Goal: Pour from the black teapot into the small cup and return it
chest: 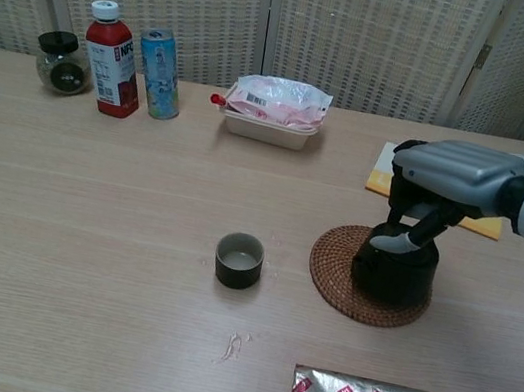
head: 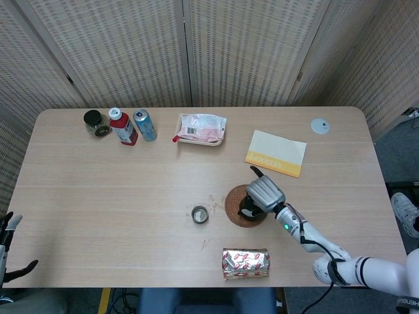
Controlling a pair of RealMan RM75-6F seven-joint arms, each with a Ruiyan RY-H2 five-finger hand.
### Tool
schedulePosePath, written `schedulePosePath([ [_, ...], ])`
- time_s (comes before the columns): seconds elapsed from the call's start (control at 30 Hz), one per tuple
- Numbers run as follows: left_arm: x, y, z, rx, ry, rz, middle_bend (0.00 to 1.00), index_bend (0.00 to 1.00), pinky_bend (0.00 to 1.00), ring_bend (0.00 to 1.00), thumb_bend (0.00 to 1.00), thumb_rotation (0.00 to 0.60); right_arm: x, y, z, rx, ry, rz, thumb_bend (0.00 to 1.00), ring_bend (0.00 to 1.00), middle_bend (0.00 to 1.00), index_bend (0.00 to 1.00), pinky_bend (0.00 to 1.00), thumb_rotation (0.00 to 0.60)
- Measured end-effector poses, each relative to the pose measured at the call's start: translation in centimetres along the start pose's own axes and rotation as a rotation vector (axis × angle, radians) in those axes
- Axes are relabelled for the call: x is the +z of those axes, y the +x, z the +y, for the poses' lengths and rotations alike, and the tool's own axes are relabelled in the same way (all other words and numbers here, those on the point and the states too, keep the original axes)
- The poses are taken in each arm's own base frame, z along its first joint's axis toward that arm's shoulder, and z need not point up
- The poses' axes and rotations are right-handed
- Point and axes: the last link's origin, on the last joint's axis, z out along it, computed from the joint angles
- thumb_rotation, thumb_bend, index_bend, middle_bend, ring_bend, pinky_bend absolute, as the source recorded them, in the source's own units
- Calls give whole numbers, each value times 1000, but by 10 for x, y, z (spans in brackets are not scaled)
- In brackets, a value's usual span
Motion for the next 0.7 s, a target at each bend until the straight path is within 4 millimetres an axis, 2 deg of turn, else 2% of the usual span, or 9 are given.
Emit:
schedulePosePath([
  [0.27, 0, 0, -1, -4, 0, 5, 0, 28, 0, 2, 139, 600, 2, 9, -1, -1, 12, 41, 439, 903, 1000, 1000, 169, 373],
  [0.33, 0, 0, -1, -5, -2, 7, 0, 28, 0, 2, 139, 600, 2, 10, -1, 5, 12, 47, 471, 905, 1000, 1000, 213, 373],
  [0.43, 0, 1, -1, -6, -5, 10, 0, 29, 0, 2, 139, 600, 2, 13, -1, 13, 13, 60, 523, 909, 1000, 1000, 352, 372],
  [0.5, 0, 1, 0, -7, -7, 13, 0, 31, 0, 2, 139, 600, 2, 15, -1, 26, 14, 65, 556, 909, 1000, 1000, 400, 373],
  [0.6, 0, 1, 0, -10, -8, 14, 0, 34, 0, 2, 139, 600, 3, 20, 0, 37, 15, 73, 604, 909, 1000, 1000, 447, 375],
  [0.7, -1, 1, 0, -10, -9, 15, 0, 35, 0, 2, 139, 600, 4, 23, 1, 35, 17, 74, 610, 909, 1000, 1000, 462, 378],
])
